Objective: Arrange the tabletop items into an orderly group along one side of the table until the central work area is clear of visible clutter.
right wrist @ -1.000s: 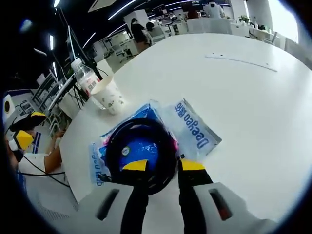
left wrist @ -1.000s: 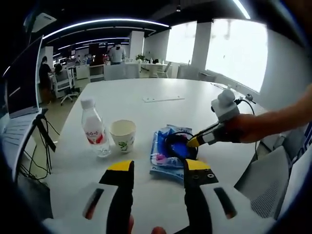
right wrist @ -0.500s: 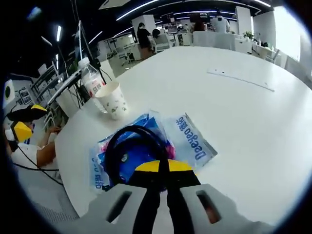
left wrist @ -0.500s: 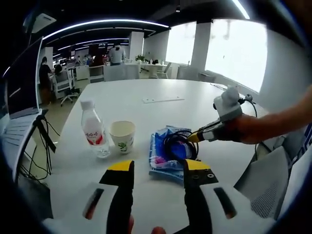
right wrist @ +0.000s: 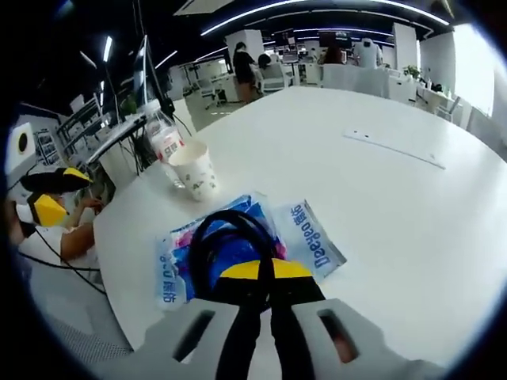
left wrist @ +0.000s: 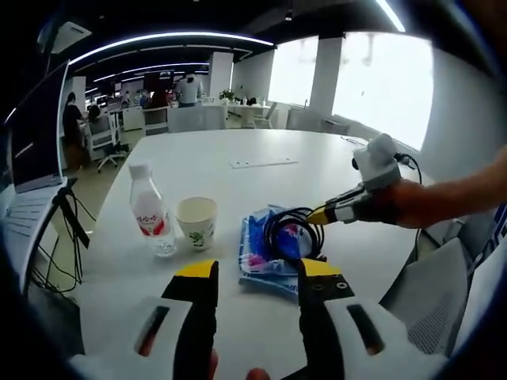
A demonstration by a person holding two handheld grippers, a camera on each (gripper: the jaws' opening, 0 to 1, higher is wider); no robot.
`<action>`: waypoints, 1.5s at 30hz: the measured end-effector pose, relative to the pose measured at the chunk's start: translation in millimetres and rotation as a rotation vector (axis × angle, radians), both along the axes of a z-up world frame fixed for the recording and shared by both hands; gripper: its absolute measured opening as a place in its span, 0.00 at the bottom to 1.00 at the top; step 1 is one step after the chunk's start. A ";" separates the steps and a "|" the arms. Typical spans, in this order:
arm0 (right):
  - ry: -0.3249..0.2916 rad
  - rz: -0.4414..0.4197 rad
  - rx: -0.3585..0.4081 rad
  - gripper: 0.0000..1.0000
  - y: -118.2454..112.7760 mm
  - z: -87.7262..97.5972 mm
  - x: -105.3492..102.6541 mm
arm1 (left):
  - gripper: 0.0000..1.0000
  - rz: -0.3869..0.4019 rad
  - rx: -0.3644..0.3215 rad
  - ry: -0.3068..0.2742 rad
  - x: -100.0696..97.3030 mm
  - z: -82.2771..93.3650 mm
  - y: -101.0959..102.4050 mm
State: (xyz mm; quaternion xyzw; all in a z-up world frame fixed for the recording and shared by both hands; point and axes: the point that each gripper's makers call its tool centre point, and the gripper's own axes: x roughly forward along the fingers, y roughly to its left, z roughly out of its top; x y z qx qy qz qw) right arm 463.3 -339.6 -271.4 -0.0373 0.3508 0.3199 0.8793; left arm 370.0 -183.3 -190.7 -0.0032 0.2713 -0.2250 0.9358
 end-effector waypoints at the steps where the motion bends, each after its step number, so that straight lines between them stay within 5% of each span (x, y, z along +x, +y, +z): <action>1: -0.007 0.004 0.002 0.00 0.1 1.8 0.1 | 0.39 0.000 -0.001 0.000 0.2 0.1 -0.3; 23: -0.095 0.022 0.054 0.00 -7.9 45.5 -10.2 | 0.39 -0.010 -0.005 -0.001 -1.1 -0.9 -7.9; 45: -0.095 -0.090 0.027 0.00 -81.7 52.3 -17.9 | 0.39 -0.016 -0.005 0.003 -3.7 -1.6 -19.4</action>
